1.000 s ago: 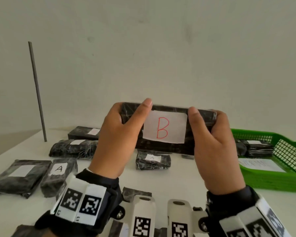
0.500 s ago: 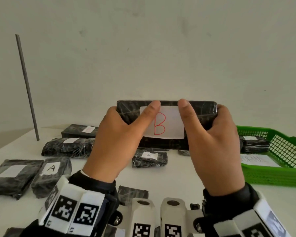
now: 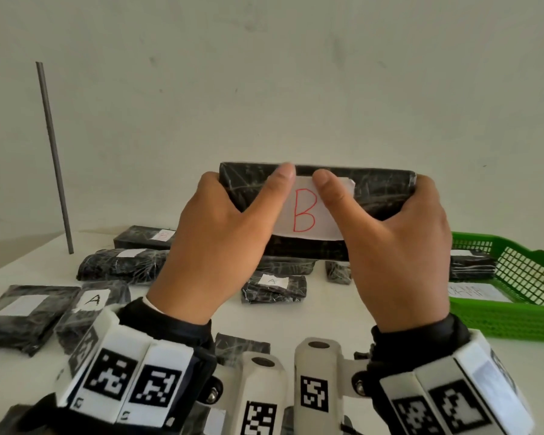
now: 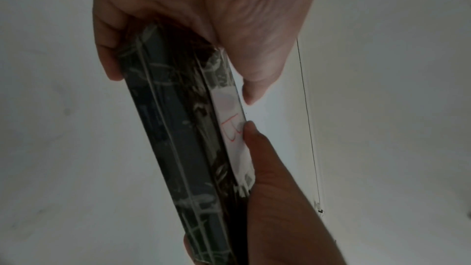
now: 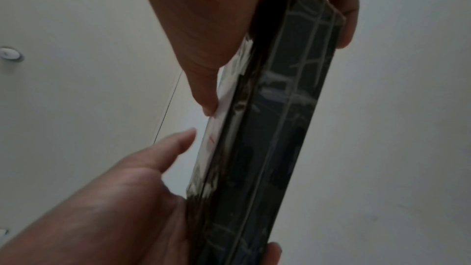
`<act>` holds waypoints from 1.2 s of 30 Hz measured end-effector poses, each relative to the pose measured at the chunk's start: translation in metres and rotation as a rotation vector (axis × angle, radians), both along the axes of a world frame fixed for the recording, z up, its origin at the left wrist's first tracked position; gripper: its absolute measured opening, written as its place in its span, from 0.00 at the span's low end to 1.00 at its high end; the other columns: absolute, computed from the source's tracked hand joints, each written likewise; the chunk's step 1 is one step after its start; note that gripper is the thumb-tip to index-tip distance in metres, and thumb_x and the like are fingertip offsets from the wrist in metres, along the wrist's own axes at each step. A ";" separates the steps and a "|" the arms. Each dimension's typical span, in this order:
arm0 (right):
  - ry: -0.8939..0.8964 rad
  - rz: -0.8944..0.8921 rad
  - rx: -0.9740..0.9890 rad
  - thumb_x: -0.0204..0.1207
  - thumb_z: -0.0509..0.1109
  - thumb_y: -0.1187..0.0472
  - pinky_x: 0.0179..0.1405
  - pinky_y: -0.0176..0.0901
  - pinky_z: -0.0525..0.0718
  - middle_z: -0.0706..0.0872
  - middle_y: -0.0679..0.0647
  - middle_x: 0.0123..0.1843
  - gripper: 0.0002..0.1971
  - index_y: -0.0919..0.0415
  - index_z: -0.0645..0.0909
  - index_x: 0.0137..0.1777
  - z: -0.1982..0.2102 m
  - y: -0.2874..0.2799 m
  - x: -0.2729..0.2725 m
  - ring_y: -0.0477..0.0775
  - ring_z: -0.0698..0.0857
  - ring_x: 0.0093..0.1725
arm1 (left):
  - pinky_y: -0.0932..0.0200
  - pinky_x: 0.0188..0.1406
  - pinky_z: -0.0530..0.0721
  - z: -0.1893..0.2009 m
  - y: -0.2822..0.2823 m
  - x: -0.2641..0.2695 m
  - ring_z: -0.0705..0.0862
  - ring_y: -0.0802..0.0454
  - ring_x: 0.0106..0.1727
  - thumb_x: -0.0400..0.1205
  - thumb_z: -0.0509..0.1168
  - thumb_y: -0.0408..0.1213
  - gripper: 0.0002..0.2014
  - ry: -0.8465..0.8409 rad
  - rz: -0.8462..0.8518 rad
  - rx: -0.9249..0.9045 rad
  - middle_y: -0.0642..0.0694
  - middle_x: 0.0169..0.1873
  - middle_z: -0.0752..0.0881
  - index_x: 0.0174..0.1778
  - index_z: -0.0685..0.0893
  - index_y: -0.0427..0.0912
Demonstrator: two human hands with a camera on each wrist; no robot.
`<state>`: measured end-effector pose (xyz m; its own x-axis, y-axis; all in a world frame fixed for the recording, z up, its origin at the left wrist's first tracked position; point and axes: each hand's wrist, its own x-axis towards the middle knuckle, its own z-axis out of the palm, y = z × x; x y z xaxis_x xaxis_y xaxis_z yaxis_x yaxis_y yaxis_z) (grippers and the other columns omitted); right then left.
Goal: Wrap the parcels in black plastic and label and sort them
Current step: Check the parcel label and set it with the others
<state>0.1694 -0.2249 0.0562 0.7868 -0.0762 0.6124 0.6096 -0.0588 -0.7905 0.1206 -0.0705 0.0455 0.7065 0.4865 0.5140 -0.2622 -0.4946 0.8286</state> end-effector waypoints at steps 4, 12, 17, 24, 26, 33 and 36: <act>0.006 0.031 0.015 0.66 0.80 0.32 0.32 0.23 0.79 0.87 0.42 0.39 0.27 0.52 0.80 0.52 -0.001 0.000 -0.001 0.29 0.86 0.39 | 0.70 0.32 0.83 0.003 0.003 -0.003 0.88 0.63 0.37 0.70 0.57 0.82 0.42 -0.003 0.012 0.020 0.56 0.38 0.91 0.56 0.86 0.46; 0.034 0.024 -0.031 0.76 0.75 0.34 0.36 0.32 0.82 0.88 0.46 0.42 0.23 0.54 0.81 0.51 -0.001 -0.008 0.009 0.39 0.86 0.38 | 0.41 0.66 0.86 0.005 0.010 -0.005 0.91 0.49 0.60 0.74 0.58 0.80 0.38 0.128 -0.175 -0.065 0.46 0.56 0.93 0.65 0.83 0.51; 0.058 0.075 -0.045 0.84 0.69 0.38 0.47 0.53 0.89 0.90 0.49 0.43 0.19 0.56 0.82 0.52 -0.003 -0.008 0.011 0.51 0.89 0.44 | 0.43 0.74 0.78 0.008 0.017 -0.014 0.87 0.51 0.63 0.81 0.57 0.74 0.33 0.138 -0.182 -0.077 0.45 0.64 0.90 0.69 0.81 0.51; 0.045 0.155 -0.070 0.93 0.55 0.58 0.34 0.31 0.72 0.74 0.48 0.37 0.16 0.62 0.71 0.42 0.000 -0.015 0.013 0.41 0.72 0.34 | 0.38 0.79 0.72 0.005 0.024 -0.011 0.78 0.48 0.75 0.80 0.49 0.72 0.26 0.090 -0.165 0.031 0.54 0.72 0.80 0.66 0.81 0.66; 0.022 0.146 -0.075 0.93 0.52 0.63 0.31 0.29 0.70 0.71 0.50 0.36 0.17 0.65 0.66 0.40 0.001 -0.018 0.012 0.40 0.71 0.33 | 0.43 0.77 0.73 0.005 0.022 -0.012 0.77 0.49 0.72 0.81 0.48 0.69 0.22 0.061 -0.140 0.066 0.53 0.71 0.80 0.62 0.79 0.68; -0.048 0.172 0.023 0.94 0.57 0.56 0.31 0.29 0.71 0.73 0.39 0.29 0.17 0.56 0.72 0.41 -0.002 -0.014 0.011 0.40 0.73 0.30 | 0.32 0.80 0.74 0.007 0.020 -0.012 0.77 0.42 0.80 0.77 0.49 0.74 0.20 0.024 -0.122 -0.033 0.51 0.75 0.80 0.54 0.78 0.72; -0.103 0.119 0.184 0.84 0.64 0.45 0.43 0.41 0.85 0.86 0.41 0.41 0.14 0.53 0.81 0.59 -0.004 -0.007 0.012 0.39 0.83 0.38 | 0.31 0.79 0.75 0.008 0.017 -0.016 0.78 0.39 0.78 0.79 0.48 0.73 0.18 0.041 -0.136 0.001 0.50 0.69 0.81 0.52 0.76 0.70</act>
<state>0.1816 -0.2319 0.0518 0.7310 -0.1042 0.6744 0.6817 0.1574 -0.7145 0.1047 -0.0530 0.0539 0.7865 0.3841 0.4836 -0.2927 -0.4578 0.8395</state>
